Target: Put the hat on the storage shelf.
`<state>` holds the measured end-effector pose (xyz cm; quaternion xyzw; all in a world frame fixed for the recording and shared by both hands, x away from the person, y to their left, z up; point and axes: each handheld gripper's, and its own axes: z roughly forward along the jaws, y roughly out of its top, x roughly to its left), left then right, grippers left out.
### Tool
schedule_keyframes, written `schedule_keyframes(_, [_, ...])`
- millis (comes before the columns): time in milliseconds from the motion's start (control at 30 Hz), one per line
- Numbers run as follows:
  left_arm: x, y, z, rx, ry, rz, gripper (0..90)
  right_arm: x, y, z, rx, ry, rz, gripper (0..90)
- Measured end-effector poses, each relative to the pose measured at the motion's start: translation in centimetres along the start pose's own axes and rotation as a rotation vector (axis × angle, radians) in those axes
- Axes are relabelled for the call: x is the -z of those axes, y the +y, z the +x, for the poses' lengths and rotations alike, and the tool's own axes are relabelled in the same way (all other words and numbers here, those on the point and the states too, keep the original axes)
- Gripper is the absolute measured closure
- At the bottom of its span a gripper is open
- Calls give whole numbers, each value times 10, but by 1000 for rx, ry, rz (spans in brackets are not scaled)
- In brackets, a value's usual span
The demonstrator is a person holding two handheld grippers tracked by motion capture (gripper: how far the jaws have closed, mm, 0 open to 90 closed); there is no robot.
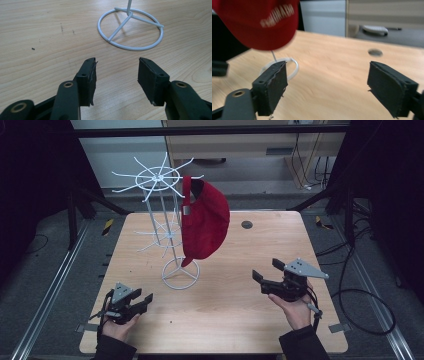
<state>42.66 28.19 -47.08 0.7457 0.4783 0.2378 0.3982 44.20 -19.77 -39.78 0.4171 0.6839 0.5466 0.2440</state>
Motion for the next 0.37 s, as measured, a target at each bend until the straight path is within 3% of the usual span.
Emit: schedule_keyframes(367, [-7,-4,8,1,0,24,345,11,-65,-33,-20,-91,150,130])
